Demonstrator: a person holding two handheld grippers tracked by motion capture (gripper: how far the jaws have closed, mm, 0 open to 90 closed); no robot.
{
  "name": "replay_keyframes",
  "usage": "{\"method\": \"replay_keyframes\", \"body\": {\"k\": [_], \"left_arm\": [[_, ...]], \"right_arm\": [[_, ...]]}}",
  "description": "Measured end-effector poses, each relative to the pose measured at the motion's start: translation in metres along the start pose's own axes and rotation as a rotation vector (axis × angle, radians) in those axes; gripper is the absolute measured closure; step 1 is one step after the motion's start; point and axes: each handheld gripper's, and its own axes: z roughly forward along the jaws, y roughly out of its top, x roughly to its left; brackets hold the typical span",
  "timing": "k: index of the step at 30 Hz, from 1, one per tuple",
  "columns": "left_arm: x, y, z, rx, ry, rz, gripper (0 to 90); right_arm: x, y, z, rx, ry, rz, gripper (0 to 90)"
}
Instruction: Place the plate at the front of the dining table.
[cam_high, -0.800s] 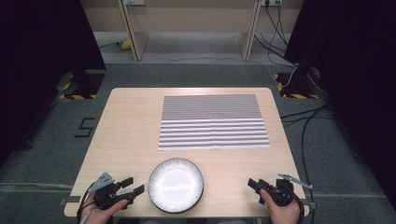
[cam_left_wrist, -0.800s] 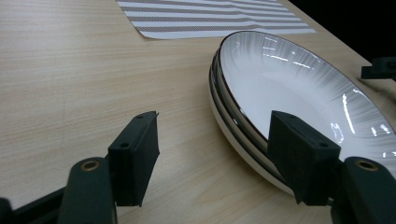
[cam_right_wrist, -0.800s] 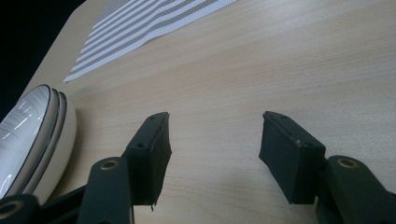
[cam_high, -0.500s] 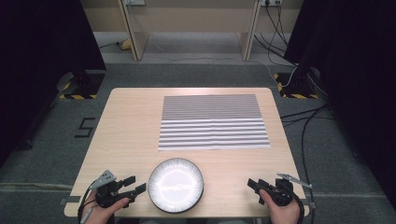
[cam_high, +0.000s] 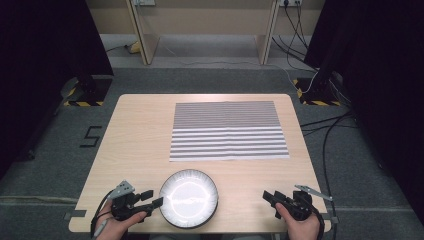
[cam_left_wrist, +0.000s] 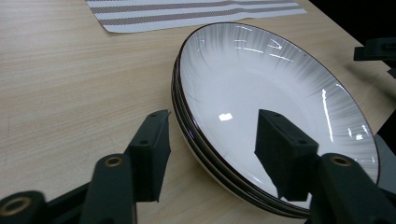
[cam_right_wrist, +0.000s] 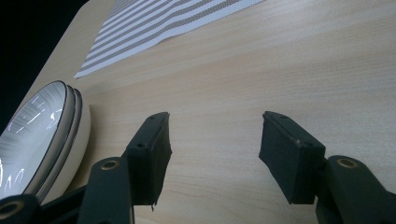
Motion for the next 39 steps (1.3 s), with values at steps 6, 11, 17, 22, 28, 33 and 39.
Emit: {"method": "replay_keyframes", "body": {"k": [6, 11, 17, 22, 28, 33, 39], "left_arm": [[-0.003, 0.0, 0.012, 0.046, -0.002, -0.008, 54.3], [-0.001, -0.005, 0.018, 0.082, 0.012, -0.047, 59.2], [-0.004, -0.002, 0.018, 0.083, 0.044, -0.029, 62.5], [-0.003, 0.001, 0.017, 0.081, 0.049, -0.021, 66.5], [-0.005, 0.002, 0.017, 0.09, 0.062, -0.014, 67.2], [-0.004, 0.003, 0.016, 0.096, 0.053, -0.019, 66.9], [-0.005, 0.003, 0.013, 0.098, 0.035, -0.037, 66.2]], "right_arm": [[0.0, -0.001, 0.001, 0.003, 0.01, -0.002, 42.9], [0.008, -0.003, 0.0, 0.016, 0.036, -0.011, 52.2], [0.051, 0.003, 0.017, 0.083, 0.162, -0.098, 60.3], [0.068, 0.006, 0.033, 0.144, 0.198, -0.123, 65.1], [0.086, 0.004, 0.049, 0.228, 0.267, -0.096, 73.2], [0.095, 0.004, 0.06, 0.267, 0.278, -0.097, 77.1], [0.105, 0.004, 0.069, 0.29, 0.296, -0.093, 78.9]]}}
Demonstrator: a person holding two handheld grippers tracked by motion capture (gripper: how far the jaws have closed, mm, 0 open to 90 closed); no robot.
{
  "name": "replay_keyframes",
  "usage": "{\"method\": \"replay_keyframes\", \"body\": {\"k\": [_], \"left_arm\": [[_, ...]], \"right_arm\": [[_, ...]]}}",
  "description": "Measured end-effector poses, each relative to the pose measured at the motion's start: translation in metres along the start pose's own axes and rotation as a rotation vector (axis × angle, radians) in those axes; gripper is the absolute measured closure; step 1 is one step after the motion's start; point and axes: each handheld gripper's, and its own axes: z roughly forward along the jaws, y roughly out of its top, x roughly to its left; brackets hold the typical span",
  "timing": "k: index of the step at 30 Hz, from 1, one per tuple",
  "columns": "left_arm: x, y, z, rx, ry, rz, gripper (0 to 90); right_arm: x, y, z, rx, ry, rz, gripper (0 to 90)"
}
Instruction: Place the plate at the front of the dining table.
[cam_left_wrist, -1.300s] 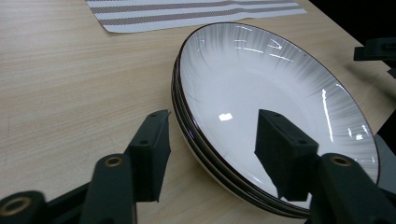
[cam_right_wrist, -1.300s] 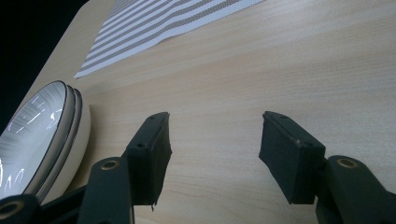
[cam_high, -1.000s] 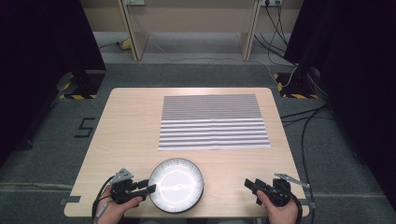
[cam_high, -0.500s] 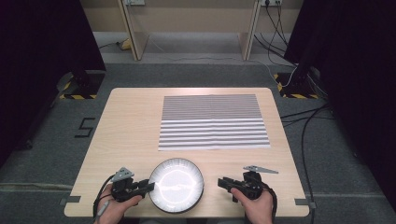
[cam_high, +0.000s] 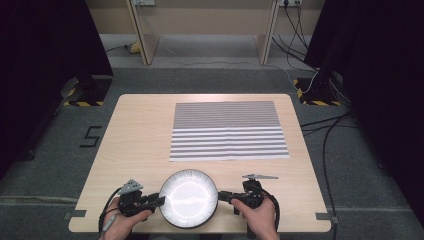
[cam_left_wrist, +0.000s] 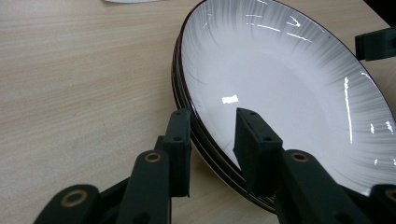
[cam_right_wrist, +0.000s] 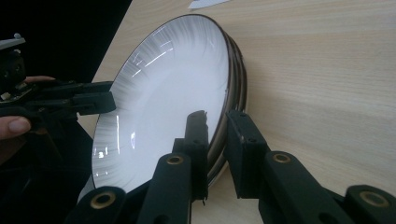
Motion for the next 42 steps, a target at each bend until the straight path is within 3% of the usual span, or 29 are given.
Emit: {"method": "replay_keyframes", "body": {"k": [12, 15, 19, 25, 34, 42], "left_arm": [[0.0, 0.0, -0.001, 0.007, 0.01, -0.007, 68.9], [0.002, 0.001, -0.001, 0.004, 0.001, -0.028, 69.8], [0.002, 0.002, -0.001, 0.008, 0.001, -0.045, 70.8], [0.002, 0.002, -0.002, 0.001, 0.001, -0.073, 71.3], [0.006, 0.004, -0.002, -0.048, -0.018, -0.091, 71.3], [0.009, 0.007, 0.004, -0.036, -0.018, -0.108, 71.2]], "right_arm": [[0.006, 0.001, 0.009, 0.016, -0.054, -0.002, 84.2], [0.003, 0.0, 0.01, 0.008, -0.035, 0.033, 85.0], [-0.006, -0.002, 0.011, -0.011, 0.028, 0.108, 85.8], [-0.006, -0.002, 0.012, -0.019, 0.027, 0.102, 86.0], [-0.006, -0.003, 0.016, -0.047, 0.035, 0.117, 86.9], [-0.001, -0.001, 0.023, -0.049, 0.023, 0.11, 85.0]]}}
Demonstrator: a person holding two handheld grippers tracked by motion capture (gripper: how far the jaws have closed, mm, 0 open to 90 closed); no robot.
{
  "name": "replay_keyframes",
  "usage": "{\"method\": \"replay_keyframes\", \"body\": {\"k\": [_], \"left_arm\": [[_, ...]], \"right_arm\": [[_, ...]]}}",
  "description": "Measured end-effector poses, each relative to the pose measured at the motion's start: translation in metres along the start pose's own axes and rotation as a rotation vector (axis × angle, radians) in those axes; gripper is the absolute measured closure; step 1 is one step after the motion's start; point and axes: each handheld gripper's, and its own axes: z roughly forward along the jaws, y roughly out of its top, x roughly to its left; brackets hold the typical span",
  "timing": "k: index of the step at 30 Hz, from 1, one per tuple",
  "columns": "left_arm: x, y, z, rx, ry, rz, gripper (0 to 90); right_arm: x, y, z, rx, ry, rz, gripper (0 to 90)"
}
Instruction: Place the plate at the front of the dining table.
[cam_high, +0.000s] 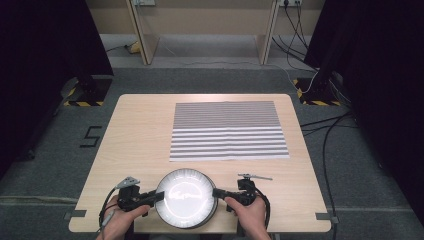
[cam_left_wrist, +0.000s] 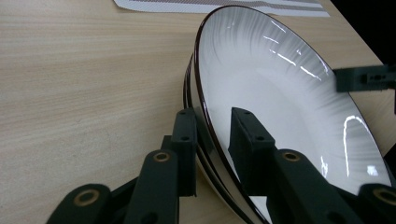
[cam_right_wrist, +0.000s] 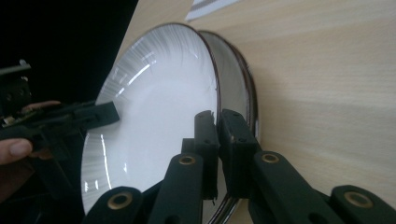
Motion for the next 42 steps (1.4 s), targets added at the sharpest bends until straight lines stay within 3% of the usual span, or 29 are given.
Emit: {"method": "replay_keyframes", "body": {"k": [2, 4, 8, 12, 15, 16, 20, 23, 28, 36, 42], "left_arm": [[0.0, 0.002, -0.002, -0.008, -0.005, -0.003, 71.5], [-0.001, 0.002, -0.003, -0.005, -0.013, 0.0, 70.6], [0.001, -0.001, -0.005, 0.012, -0.036, -0.01, 58.2], [-0.001, -0.001, -0.017, 0.008, -0.045, 0.005, 55.7], [-0.007, -0.003, -0.028, 0.057, -0.007, 0.085, 53.9], [-0.008, -0.004, -0.03, 0.069, -0.007, 0.091, 54.4], [-0.005, -0.009, -0.03, 0.095, -0.063, 0.008, 56.7], [-0.005, -0.01, -0.027, 0.101, -0.068, -0.008, 58.3], [-0.002, -0.017, -0.02, 0.102, -0.126, -0.091, 58.9], [-0.003, -0.022, -0.017, 0.08, -0.136, -0.106, 59.3], [-0.003, -0.028, -0.017, 0.038, -0.135, -0.123, 61.7]], "right_arm": [[0.004, -0.002, 0.006, 0.032, -0.009, -0.016, 84.5], [0.008, -0.002, 0.007, 0.03, -0.035, -0.046, 80.6], [0.01, -0.003, 0.007, 0.025, -0.032, -0.058, 77.8], [0.011, -0.004, 0.007, 0.03, -0.033, -0.073, 75.9], [0.013, -0.003, 0.007, 0.034, -0.037, -0.072, 73.6], [0.013, -0.003, 0.007, 0.032, -0.036, -0.075, 72.4], [0.014, -0.002, 0.007, 0.042, -0.037, -0.086, 70.5], [0.016, -0.001, 0.009, 0.042, -0.054, -0.098, 69.5], [0.018, -0.001, 0.01, 0.032, -0.062, -0.084, 67.3], [0.02, -0.002, 0.01, 0.019, -0.072, -0.07, 64.8], [0.022, 0.001, 0.008, 0.074, -0.057, -0.083, 62.4]]}}
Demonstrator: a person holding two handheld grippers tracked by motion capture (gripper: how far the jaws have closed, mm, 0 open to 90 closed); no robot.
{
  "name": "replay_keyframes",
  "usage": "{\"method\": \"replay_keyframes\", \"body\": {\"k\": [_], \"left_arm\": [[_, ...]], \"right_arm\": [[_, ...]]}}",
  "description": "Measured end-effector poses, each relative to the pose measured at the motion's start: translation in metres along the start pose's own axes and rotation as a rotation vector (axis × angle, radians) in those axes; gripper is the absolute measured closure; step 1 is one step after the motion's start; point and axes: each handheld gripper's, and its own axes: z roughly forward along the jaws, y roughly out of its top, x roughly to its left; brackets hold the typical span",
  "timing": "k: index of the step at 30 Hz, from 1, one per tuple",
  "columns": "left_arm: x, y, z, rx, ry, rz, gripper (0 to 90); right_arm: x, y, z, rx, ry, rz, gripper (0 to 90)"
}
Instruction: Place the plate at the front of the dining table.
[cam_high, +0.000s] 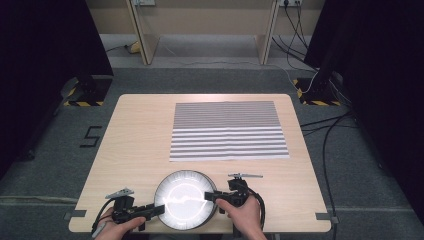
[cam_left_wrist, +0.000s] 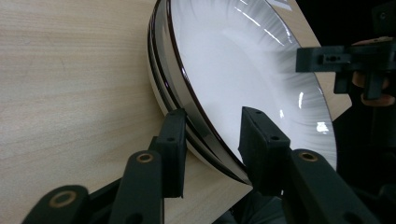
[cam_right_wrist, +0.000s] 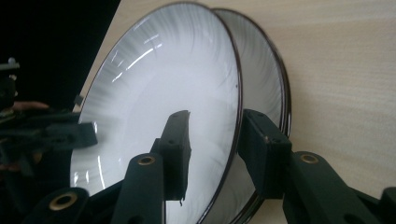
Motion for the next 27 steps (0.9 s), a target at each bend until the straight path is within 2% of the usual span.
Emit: {"method": "replay_keyframes", "body": {"k": [3, 6, 9, 12, 14, 16, 20, 24, 27], "left_arm": [[-0.003, -0.001, 0.001, -0.01, 0.025, 0.026, 62.1], [-0.004, -0.001, 0.001, -0.011, 0.029, 0.024, 62.5], [-0.003, -0.001, 0.001, -0.017, 0.028, 0.025, 63.0], [0.0, -0.004, 0.001, -0.047, 0.017, 0.027, 63.6], [0.002, -0.008, 0.001, -0.093, 0.014, 0.029, 64.5], [0.002, -0.01, 0.002, -0.107, 0.015, 0.038, 67.1], [0.001, -0.009, 0.001, -0.098, 0.023, 0.051, 67.7], [0.002, -0.008, 0.001, -0.09, 0.02, 0.038, 69.0], [0.0, -0.006, 0.001, -0.084, 0.035, 0.065, 70.6]], "right_arm": [[0.001, -0.003, -0.003, 0.019, 0.009, -0.008, 63.2], [-0.001, -0.004, -0.003, 0.017, 0.022, 0.007, 64.5], [-0.007, -0.003, -0.004, 0.015, 0.064, 0.07, 65.3], [-0.013, -0.004, -0.005, 0.01, 0.112, 0.12, 64.8], [-0.014, -0.005, -0.006, 0.006, 0.125, 0.11, 63.9], [-0.013, -0.007, -0.006, -0.007, 0.126, 0.102, 63.3], [-0.011, -0.006, -0.006, 0.002, 0.11, 0.105, 62.4], [-0.011, -0.004, -0.006, 0.008, 0.113, 0.17, 62.3], [-0.017, -0.003, -0.006, 0.022, 0.142, 0.234, 66.3]]}}
